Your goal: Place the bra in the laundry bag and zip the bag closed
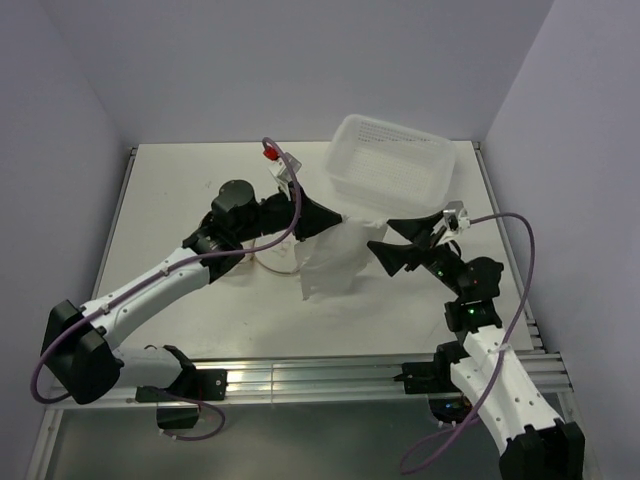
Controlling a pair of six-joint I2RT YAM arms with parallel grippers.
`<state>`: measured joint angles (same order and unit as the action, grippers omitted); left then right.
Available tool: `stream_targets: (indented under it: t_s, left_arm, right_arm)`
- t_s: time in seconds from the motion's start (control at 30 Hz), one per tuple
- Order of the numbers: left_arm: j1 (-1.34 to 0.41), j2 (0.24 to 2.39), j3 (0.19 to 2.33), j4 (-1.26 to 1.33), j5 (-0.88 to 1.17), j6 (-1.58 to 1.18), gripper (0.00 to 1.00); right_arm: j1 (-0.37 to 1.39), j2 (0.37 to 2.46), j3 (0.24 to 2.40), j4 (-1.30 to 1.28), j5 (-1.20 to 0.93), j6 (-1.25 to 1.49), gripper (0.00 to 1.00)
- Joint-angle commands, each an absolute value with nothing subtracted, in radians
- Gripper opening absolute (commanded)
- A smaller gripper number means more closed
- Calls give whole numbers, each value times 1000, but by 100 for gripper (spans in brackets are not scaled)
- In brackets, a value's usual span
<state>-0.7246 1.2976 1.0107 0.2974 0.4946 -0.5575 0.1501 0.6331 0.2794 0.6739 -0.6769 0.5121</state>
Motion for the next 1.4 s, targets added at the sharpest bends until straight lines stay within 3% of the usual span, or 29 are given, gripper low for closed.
stream_targets:
  t_s: [0.0, 0.17, 0.37, 0.47, 1.0, 1.1, 1.13, 1.2, 1.23, 1.27, 1.37]
  left_arm:
    - [-735, 1241, 1098, 207, 546, -491, 0]
    - [-738, 1223, 1135, 23, 525, -424, 0]
    - [-738, 1181, 1083, 46, 569, -429, 0]
    - [-739, 1161, 1066, 43, 577, -426, 0]
    - [-741, 1131, 1048, 46, 557, -436, 0]
    - [-741, 1126, 1048, 40, 542, -433, 0]
    - [-741, 1126, 1048, 37, 534, -433, 0]
    - [-741, 1121, 1043, 35, 531, -434, 0]
    - [-741, 1120, 1040, 35, 525, -436, 0]
    - [-741, 1117, 1037, 35, 509, -437, 0]
    - [-741, 1106, 1029, 18, 462, -442, 0]
  right_arm:
    - [150, 552, 434, 540, -739, 397, 100]
    - [190, 629, 593, 358, -889, 312, 100]
    - [417, 804, 840, -109, -796, 34, 100]
    - [468, 880, 914, -208, -764, -28, 100]
    - [630, 1048, 911, -230, -686, -26, 96]
    - [655, 1069, 916, -222, -666, -17, 84]
    - [660, 1072, 916, -218, -654, -12, 72]
    - [664, 1074, 905, -193, -635, -3, 61]
    - [666, 1072, 902, -183, -627, -3, 43]
    - [666, 1072, 897, -163, -621, 35, 33]
    - [666, 1057, 887, -120, -603, 74, 14]
